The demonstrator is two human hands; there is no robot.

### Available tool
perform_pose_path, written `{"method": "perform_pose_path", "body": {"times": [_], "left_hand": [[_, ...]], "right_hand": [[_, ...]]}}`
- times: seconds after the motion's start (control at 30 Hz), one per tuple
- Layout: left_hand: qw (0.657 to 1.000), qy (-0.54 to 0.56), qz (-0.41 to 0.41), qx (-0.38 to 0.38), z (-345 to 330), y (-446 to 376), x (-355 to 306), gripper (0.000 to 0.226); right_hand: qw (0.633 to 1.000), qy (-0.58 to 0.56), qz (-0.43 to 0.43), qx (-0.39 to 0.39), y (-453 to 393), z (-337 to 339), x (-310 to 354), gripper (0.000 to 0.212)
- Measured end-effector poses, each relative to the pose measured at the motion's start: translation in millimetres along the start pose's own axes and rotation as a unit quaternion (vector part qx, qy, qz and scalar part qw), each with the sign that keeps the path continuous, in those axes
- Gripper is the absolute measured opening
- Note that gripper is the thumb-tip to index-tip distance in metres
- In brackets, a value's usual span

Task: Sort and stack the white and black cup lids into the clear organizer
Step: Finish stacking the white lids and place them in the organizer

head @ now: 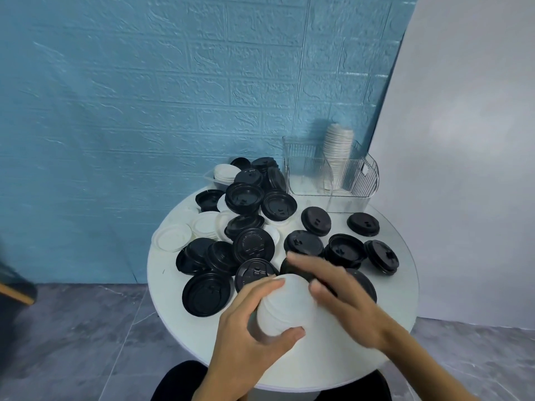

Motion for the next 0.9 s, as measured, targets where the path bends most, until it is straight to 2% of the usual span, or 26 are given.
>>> {"method": "perform_pose_path", "body": {"times": [0.1,0.17,0.27,0.43,0.53,0.63,0.77,0.9], "left_hand": [[1.000,0.012,0.001,0.008,-1.7,0.1,1.9,0.065],[1.000,0.018,0.000,0.010,-2.0,0.2,2.8,0.065],[1.000,0.006,-0.004,0.002,-1.3,-1.1,2.4,0.066],[1.000,0.007,-0.007,0.000,-0.8,-1.3,2.6,0.067],[1.000,0.007,-0.012,-0.005,0.0,-1.3,1.3,0.068],[1.000,0.004,-0.021,-0.010,1.0,-2.2,-0.8,0.068],[1.000,0.008,-0.026,-0.016,0.6,-2.3,-0.1,0.069],[0.999,0.003,-0.033,-0.017,1.0,-3.8,-0.1,0.070]], "right_hand": [[0.986,0.005,-0.038,-0.161,-15.3,54.7,-20.0,0.038],[0.973,0.068,-0.104,-0.196,-31.7,84.0,-40.5,0.037],[0.957,0.139,-0.220,-0.131,-59.5,99.6,-75.7,0.049],[0.943,0.172,-0.277,-0.071,-83.8,94.8,-100.1,0.066],[0.937,0.200,-0.281,-0.052,-91.7,88.4,-107.7,0.067],[0.940,0.185,-0.278,-0.065,-97.1,88.1,-111.8,0.058],[0.942,0.172,-0.283,-0.050,-103.7,85.3,-114.3,0.056],[0.943,0.147,-0.286,-0.082,-105.2,88.7,-114.0,0.064]]}}
Point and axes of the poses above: each hand's wrist, its own y-axis away from the middle knuckle, its own z-axis out of the back of the hand, x = y × z, the point moved 7 cm from there along -y, towards the middle knuckle, and after that the axes turned 13 degrees about x, right-handed, at the moved point
